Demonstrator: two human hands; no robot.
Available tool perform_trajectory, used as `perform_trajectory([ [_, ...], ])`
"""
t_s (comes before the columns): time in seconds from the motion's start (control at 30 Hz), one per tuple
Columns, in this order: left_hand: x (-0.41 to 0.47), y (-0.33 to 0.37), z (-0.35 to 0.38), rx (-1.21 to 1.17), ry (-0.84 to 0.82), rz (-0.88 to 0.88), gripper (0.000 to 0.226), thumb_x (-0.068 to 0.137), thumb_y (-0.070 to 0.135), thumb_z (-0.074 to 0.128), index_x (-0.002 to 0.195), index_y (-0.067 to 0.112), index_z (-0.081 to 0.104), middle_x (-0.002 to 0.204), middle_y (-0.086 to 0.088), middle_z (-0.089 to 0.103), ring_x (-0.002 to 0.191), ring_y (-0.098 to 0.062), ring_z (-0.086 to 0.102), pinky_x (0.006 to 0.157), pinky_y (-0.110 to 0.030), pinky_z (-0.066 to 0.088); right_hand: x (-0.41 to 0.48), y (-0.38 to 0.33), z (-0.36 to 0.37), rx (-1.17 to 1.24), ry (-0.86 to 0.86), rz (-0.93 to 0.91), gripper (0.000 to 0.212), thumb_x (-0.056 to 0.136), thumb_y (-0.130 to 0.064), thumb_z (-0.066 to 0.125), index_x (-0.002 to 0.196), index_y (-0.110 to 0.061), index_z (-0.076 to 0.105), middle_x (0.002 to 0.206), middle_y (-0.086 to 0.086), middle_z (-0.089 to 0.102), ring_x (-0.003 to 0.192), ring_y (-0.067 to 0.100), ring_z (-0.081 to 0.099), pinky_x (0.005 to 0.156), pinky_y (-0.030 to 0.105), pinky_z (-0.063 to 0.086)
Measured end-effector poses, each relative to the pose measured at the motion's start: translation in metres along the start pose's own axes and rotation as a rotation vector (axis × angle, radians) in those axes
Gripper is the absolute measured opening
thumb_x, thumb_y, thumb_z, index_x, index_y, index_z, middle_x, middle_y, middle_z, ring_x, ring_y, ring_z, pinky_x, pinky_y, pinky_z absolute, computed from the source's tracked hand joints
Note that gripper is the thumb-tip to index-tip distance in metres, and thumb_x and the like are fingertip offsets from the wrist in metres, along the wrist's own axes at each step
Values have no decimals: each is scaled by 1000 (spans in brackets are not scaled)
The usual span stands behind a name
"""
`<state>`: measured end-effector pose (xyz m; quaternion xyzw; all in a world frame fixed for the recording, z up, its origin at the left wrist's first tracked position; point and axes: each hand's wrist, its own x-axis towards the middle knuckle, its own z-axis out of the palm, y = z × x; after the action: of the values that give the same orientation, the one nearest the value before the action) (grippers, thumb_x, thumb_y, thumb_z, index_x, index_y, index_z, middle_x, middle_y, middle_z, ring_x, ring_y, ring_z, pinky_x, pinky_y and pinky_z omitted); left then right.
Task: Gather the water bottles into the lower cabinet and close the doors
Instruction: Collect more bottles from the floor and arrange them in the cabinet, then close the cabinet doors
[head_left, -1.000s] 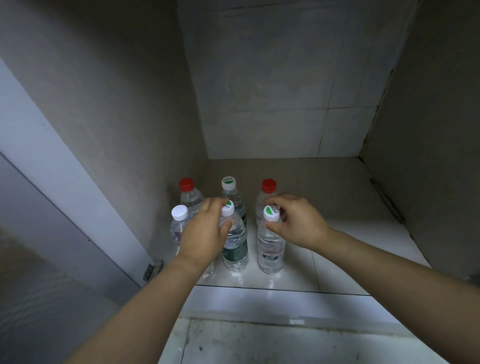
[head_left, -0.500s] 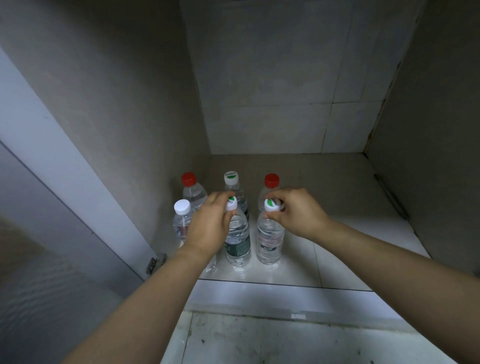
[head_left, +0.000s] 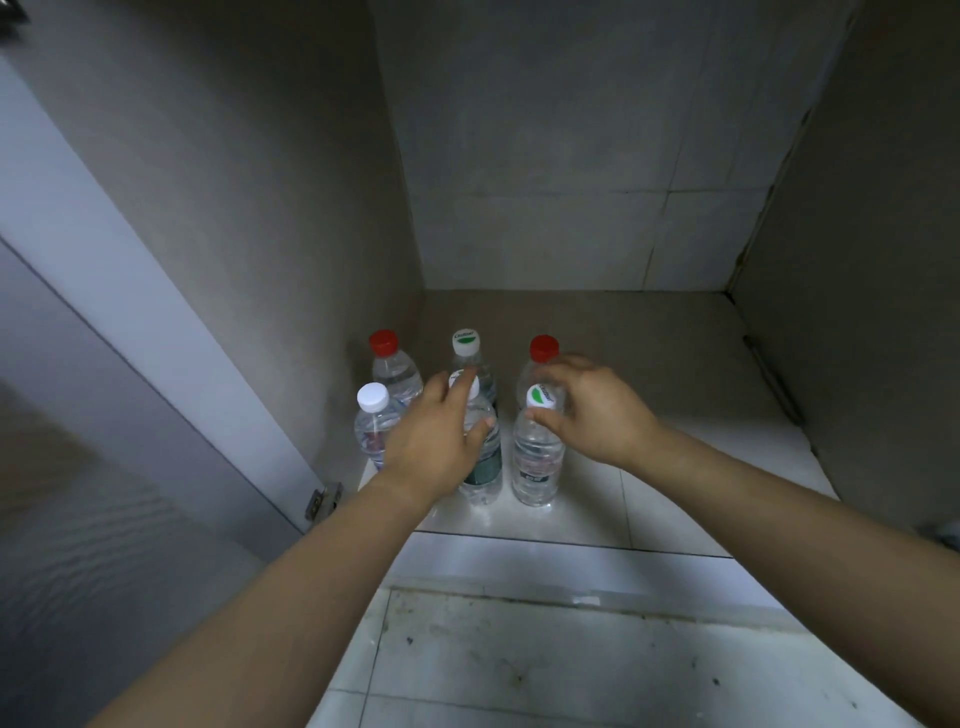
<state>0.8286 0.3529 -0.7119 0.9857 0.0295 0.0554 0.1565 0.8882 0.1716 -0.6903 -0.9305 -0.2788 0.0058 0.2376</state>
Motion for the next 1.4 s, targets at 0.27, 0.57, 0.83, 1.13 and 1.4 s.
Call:
perform_trajectory([
  [0.27, -59, 13, -82, 98, -152, -54, 63, 90, 58, 27, 144, 26, 24, 148, -6, 32, 132, -29, 34, 96, -47, 45, -68, -59, -62, -174, -192, 129, 67, 87, -57, 25, 134, -13, 44, 136, 12, 49, 118, 33, 49, 95, 40, 44],
  [0.57, -143, 78, -289, 59, -263, -165, 78, 80, 64, 12, 141, 21, 32, 144, -8, 40, 133, -30, 35, 101, -48, 38, -122, -202, -222, -55, -321, 212, 60, 93, -51, 37, 142, -17, 30, 153, 3, 23, 142, 20, 17, 108, 36, 31],
  [0.83, -208, 109, -483, 60, -240, -204, 59, 87, 50, 30, 127, 12, 50, 123, -15, 57, 111, -37, 55, 85, -48, 51, -152, -322, -361, -15, -484, 211, 64, 92, -56, 28, 145, -22, 21, 156, -2, 14, 143, 17, 11, 116, 38, 22],
  [1.13, -249, 29, -608, 94, -220, -170, 59, 87, 49, 29, 129, 12, 48, 127, -14, 55, 117, -33, 52, 87, -45, 50, -155, -461, -386, -25, -478, 258, 63, 93, -55, 29, 146, -22, 19, 157, -2, 10, 144, 18, 7, 116, 36, 16],
  [1.4, -236, -84, -649, 133, -350, 40, 52, 92, 43, 43, 136, 13, 43, 130, -16, 52, 118, -35, 49, 86, -46, 47, -144, -576, -328, 61, -381, 457, 63, 93, -53, 33, 145, -18, 23, 156, 2, 15, 144, 21, 11, 115, 40, 24],
])
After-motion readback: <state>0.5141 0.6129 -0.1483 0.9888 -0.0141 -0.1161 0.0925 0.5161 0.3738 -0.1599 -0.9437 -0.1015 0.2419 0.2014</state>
